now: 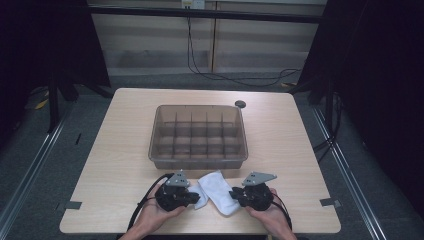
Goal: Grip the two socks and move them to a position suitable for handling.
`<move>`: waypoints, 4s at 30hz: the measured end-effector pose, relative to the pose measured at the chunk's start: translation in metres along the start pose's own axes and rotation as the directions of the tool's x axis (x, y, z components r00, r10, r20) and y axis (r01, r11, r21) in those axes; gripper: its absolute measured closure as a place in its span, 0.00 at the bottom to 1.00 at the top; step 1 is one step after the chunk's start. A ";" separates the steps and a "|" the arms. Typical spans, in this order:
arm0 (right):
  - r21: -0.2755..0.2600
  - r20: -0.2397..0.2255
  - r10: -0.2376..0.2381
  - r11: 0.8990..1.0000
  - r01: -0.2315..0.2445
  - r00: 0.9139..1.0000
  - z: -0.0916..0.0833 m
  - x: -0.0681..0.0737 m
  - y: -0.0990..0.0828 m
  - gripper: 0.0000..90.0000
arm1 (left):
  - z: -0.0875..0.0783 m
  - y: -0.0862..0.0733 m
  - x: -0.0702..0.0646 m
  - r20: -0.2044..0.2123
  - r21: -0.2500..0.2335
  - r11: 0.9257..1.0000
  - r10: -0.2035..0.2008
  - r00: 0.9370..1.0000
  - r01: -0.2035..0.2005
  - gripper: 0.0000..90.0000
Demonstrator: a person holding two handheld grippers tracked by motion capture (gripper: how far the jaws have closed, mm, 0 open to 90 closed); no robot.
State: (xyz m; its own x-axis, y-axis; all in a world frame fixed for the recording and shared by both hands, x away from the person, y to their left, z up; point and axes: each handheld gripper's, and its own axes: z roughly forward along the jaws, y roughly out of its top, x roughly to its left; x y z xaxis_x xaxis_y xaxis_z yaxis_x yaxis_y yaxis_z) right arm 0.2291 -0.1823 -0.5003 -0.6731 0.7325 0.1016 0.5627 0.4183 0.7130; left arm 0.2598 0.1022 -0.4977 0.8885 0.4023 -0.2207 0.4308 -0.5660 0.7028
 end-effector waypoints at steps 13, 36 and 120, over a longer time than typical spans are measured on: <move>-0.037 0.128 0.103 0.994 -0.099 0.987 -0.040 -0.036 -0.036 0.87 | -0.005 -0.004 -0.002 -0.030 -0.002 1.000 0.014 0.999 -0.014 0.91; -0.051 0.145 0.152 0.988 -0.146 0.978 -0.038 -0.045 -0.034 0.90 | -0.014 -0.012 -0.007 -0.038 0.012 0.999 0.043 0.998 -0.043 0.86; -0.093 -0.288 -0.095 0.993 0.071 0.953 0.058 0.065 0.074 0.99 | -0.091 -0.029 0.042 0.106 -0.310 0.925 -0.196 0.975 0.220 0.74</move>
State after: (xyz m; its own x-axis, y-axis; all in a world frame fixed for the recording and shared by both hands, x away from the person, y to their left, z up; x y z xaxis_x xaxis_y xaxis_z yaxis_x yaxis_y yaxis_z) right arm 0.2553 -0.0725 -0.4814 -0.8331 0.5038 0.2285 0.4665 0.4178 0.7796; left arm 0.2706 0.2015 -0.4656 0.7985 0.4266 -0.4248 0.5448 -0.2117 0.8114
